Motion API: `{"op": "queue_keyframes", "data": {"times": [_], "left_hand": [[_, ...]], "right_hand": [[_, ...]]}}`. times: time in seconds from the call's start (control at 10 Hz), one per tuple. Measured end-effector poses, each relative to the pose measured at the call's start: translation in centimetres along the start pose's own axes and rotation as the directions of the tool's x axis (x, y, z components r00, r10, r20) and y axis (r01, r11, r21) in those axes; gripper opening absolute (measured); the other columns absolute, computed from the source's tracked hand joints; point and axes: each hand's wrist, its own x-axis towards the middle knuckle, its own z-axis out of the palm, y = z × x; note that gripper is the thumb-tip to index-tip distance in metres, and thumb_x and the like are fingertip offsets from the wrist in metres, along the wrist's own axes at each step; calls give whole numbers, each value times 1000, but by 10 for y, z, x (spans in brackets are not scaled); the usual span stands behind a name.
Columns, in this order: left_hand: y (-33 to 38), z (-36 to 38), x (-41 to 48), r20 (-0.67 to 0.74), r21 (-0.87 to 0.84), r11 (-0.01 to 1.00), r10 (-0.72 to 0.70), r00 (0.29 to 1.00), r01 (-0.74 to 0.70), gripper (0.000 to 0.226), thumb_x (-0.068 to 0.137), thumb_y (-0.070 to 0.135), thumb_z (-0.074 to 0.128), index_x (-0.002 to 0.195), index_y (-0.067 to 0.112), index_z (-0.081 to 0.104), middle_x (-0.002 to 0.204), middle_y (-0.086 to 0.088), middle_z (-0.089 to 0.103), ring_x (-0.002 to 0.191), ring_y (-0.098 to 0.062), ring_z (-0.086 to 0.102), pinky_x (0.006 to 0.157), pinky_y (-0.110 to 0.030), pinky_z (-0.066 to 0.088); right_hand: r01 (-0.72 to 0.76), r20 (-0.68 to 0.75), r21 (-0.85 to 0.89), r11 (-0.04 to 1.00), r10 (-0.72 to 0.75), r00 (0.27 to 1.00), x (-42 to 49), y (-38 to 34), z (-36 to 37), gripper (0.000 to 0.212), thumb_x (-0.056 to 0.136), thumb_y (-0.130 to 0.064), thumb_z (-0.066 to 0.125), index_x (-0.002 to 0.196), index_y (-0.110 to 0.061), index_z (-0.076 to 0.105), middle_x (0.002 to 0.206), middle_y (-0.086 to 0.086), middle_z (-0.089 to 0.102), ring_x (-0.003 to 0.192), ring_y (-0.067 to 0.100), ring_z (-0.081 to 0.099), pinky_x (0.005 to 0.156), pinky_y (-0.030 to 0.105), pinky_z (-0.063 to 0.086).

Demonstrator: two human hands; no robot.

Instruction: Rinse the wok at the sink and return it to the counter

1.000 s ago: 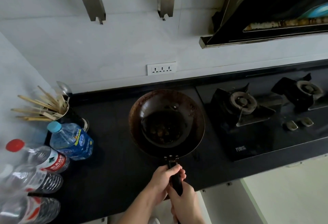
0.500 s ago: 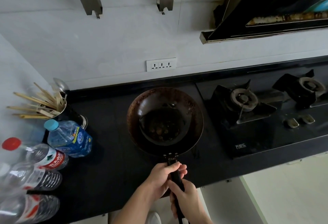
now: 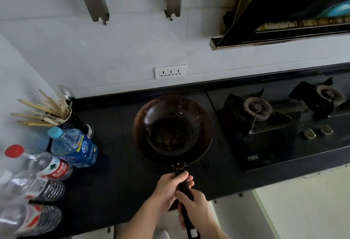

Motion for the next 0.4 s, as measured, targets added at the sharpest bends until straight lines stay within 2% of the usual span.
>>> {"op": "queue_keyframes", "data": {"times": [0.1,0.2,0.3,0.4], "left_hand": [[2,2,-4,-29,30,1000,1,1000,0,20,91,15,69,105,1,71,104,-16,77,95,-26,75,81,-34,59],[2,4,-8,-58,117,993,29,998,-22,24,87,23,72,103,4,72,99,-14,78,91,-24,76,86,-38,59],[6,3,-12,-158,585,809,185,970,-59,38,82,50,70,97,16,70,91,-1,75,84,-12,72,77,-27,55],[7,-3,-22,-151,898,428,519,841,-103,50,84,65,59,109,22,63,96,9,72,83,0,66,69,-15,49]], "right_hand": [[1,-1,-18,1000,-1,1000,3,-1,-1,24,91,-26,63,87,-3,68,63,5,68,52,20,63,57,35,54],[3,-2,-29,1000,-3,1000,4,2,-2,24,91,-28,64,86,-5,69,63,5,70,55,21,65,65,44,60],[19,-32,-115,993,-23,999,5,1,-5,28,87,-39,67,86,-11,68,71,4,74,66,19,72,72,41,61],[85,-127,-287,954,-126,984,4,-6,-17,23,86,-44,68,90,-23,60,84,-7,68,82,9,67,70,18,52]]}}
